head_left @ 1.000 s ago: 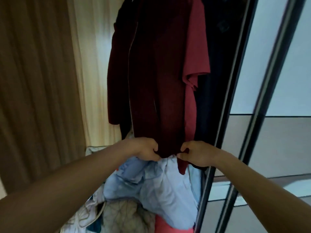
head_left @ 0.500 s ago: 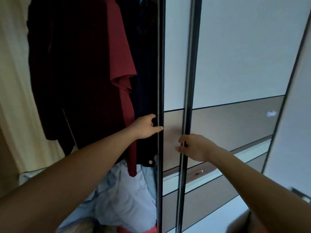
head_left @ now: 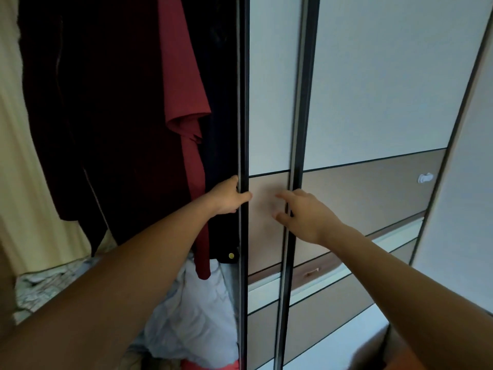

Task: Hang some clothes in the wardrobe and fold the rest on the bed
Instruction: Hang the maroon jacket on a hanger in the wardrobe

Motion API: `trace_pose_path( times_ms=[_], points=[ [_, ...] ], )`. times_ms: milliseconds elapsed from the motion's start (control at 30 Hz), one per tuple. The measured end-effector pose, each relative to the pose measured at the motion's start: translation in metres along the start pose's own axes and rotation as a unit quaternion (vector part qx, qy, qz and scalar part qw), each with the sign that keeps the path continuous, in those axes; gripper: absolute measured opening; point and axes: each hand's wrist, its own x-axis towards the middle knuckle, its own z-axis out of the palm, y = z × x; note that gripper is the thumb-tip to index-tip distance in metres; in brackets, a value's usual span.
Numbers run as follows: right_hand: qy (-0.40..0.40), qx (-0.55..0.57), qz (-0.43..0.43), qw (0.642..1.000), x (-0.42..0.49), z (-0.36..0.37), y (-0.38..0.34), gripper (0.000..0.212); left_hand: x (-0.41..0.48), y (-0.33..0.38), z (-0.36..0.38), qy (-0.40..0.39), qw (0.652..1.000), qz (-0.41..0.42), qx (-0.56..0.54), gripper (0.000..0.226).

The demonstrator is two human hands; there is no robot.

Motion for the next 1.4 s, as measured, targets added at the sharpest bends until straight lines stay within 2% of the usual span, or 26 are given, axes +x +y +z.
trace_pose_path(
  times_ms=[100,200,267,400,467,600,667,700,767,833,867,900,933,1033,1167,1400],
  points=[
    [0.032,-0.016,-0.018,0.999,0.016,-0.005,-0.021,0.06,-0.018,-0.013,-0.021,-0.009,1.0,-0.008,0.002,0.06],
    [0.044,-0.038,-0.034,0.998,0.033,-0.009,-0.047,0.07,-0.046,-0.03,-0.048,-0.005,1.0,-0.018,0.011,0.051],
    [0.057,-0.046,-0.044,0.996,0.042,-0.009,-0.067,0.08,-0.068,-0.044,-0.068,0.0,0.999,-0.03,0.019,0.049],
    [0.154,-0.096,-0.057,0.982,0.059,-0.008,-0.112,0.106,-0.12,-0.07,-0.112,0.019,0.998,-0.058,0.027,0.07],
    [0.183,-0.115,-0.06,0.975,0.067,-0.01,-0.132,0.118,-0.148,-0.082,-0.135,0.027,0.997,-0.07,0.031,0.069],
    [0.159,-0.102,-0.047,0.981,0.073,-0.007,-0.175,0.13,-0.203,-0.104,-0.181,0.052,0.994,-0.077,0.051,0.052],
    [0.148,-0.086,-0.059,0.983,0.072,0.002,-0.2,0.129,-0.227,-0.115,-0.198,0.082,0.991,-0.066,0.077,0.063],
    [0.147,-0.083,-0.069,0.983,0.071,0.007,-0.214,0.128,-0.239,-0.12,-0.203,0.118,0.989,-0.051,0.079,0.076],
    [0.148,-0.081,-0.085,0.982,0.069,0.015,-0.241,0.127,-0.26,-0.124,-0.208,0.268,0.957,-0.001,0.107,0.103],
    [0.151,-0.08,-0.097,0.98,0.066,0.023,-0.269,0.126,-0.277,-0.12,-0.216,0.424,0.867,0.056,0.255,0.109],
    [0.154,-0.083,-0.103,0.979,0.065,0.027,-0.282,0.126,-0.281,-0.115,-0.222,0.442,0.819,0.086,0.354,0.109],
    [0.157,-0.087,-0.109,0.978,0.064,0.032,-0.295,0.126,-0.283,-0.109,-0.228,0.42,0.783,0.112,0.445,0.111],
    [0.159,-0.094,-0.119,0.976,0.063,0.035,-0.305,0.127,-0.284,-0.104,-0.234,0.374,0.761,0.12,0.516,0.117],
    [0.166,-0.154,-0.164,0.96,0.06,0.043,-0.315,0.136,-0.29,-0.103,-0.25,0.27,0.742,0.046,0.612,0.14],
    [0.147,-0.236,-0.202,0.939,0.056,0.055,-0.318,0.137,-0.317,-0.125,-0.276,0.262,0.727,-0.011,0.635,0.147],
    [0.187,-0.246,-0.234,0.922,0.05,0.077,-0.38,0.139,-0.358,-0.15,-0.315,0.258,0.729,-0.062,0.631,0.146]
  ],
)
